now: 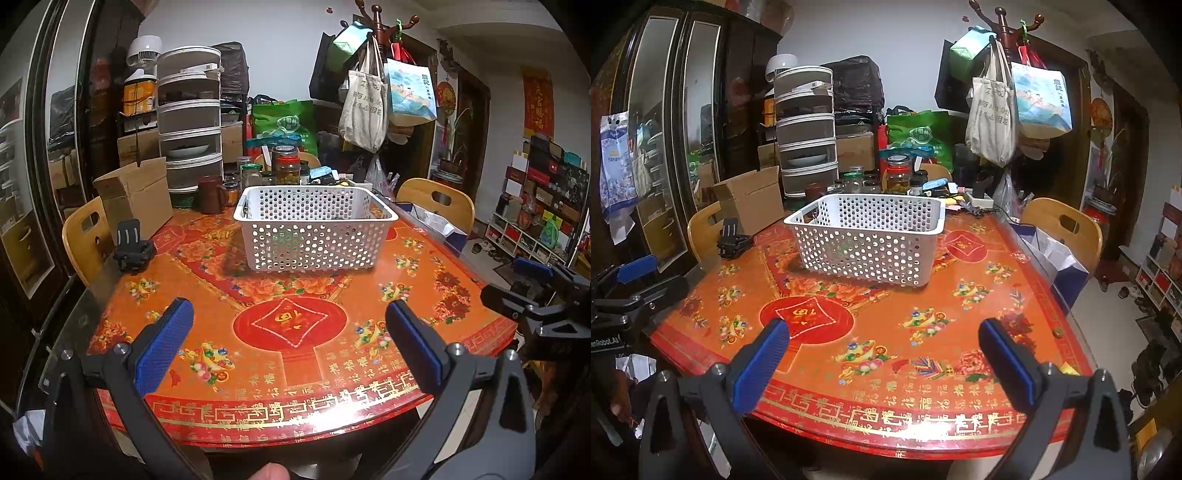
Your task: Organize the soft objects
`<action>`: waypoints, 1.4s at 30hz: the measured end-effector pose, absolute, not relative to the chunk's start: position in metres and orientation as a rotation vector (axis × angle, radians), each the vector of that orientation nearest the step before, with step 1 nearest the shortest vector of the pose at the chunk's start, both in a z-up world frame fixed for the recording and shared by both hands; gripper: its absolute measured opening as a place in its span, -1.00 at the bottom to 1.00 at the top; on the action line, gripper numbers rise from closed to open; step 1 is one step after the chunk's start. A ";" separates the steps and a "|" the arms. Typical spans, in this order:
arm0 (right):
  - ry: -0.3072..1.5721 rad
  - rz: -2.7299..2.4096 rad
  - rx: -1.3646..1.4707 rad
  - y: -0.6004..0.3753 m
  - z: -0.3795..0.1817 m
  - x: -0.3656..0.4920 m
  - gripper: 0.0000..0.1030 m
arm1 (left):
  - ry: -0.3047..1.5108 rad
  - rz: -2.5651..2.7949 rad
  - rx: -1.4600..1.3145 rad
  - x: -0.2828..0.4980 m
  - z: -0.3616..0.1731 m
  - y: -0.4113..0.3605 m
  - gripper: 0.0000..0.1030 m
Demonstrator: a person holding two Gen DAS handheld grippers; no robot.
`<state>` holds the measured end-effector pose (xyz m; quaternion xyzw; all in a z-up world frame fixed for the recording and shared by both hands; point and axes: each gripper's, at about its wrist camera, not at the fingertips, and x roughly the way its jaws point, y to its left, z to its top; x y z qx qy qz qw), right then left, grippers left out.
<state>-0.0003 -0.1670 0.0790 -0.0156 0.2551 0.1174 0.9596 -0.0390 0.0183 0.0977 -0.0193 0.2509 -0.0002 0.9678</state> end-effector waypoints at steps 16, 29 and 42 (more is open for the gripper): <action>0.525 0.250 -0.030 -0.164 0.077 -0.002 0.98 | 0.508 -0.001 -0.040 -0.040 0.097 0.017 1.00; 0.523 0.254 -0.026 -0.162 0.078 -0.005 0.98 | 0.518 -0.003 -0.042 -0.039 0.088 0.014 1.00; 0.528 0.255 -0.022 -0.162 0.077 -0.006 0.98 | 0.518 -0.012 -0.032 -0.037 0.083 0.008 1.00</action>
